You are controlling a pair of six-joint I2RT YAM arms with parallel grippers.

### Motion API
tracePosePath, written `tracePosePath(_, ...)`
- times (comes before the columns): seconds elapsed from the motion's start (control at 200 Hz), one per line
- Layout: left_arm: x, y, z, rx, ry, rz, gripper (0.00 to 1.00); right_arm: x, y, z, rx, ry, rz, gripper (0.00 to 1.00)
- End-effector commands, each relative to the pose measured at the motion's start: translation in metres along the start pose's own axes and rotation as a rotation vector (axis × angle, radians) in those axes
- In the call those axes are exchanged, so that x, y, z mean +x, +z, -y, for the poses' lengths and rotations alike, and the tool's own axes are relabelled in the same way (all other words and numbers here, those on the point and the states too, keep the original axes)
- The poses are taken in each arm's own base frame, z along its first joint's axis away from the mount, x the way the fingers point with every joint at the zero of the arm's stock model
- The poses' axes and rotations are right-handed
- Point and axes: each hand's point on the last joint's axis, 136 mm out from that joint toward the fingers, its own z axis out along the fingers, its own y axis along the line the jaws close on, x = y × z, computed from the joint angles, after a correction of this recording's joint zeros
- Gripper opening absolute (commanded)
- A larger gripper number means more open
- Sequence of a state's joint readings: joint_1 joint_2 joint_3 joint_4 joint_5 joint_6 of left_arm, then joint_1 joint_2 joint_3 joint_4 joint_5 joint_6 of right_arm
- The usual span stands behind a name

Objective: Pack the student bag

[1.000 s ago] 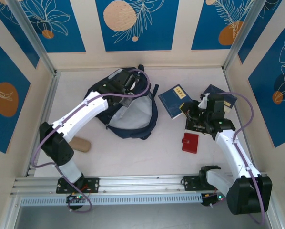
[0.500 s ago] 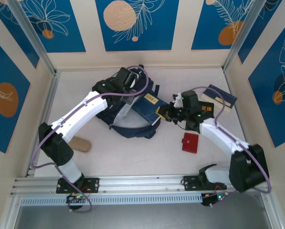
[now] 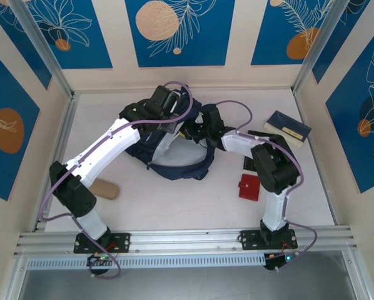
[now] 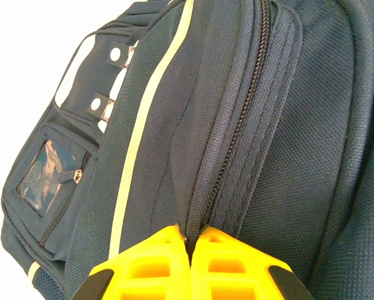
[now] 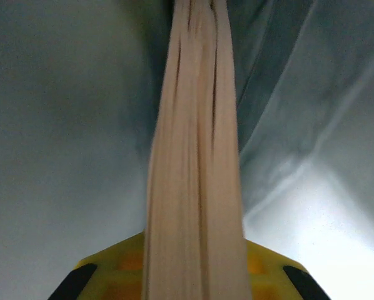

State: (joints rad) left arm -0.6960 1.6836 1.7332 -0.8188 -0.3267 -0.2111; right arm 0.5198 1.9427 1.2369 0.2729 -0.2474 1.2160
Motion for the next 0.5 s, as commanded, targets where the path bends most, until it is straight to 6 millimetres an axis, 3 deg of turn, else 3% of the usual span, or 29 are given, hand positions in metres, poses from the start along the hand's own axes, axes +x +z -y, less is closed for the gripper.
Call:
tracePosePath(0.0, -0.057, -0.049, -0.01, 0.011, -0.1, 0.213, 0.0, -0.018, 0.018, -0.032, -0.081, -0.037, 0.06, 0.04)
tracePosePath(0.265, -0.054, -0.045, -0.016, -0.018, -0.132, 0.205, 0.0, -0.02, 0.055, -0.013, -0.104, 0.054, 0.033, 0.16)
tracePosePath(0.395, -0.053, -0.042, -0.019, -0.02, -0.15, 0.199, 0.0, -0.02, 0.059, -0.01, -0.108, 0.069, 0.021, 0.25)
tracePosePath(0.495, -0.05, -0.039, -0.022, -0.029, -0.156, 0.188, 0.0, -0.017, 0.054, -0.008, -0.077, 0.058, 0.005, 0.37)
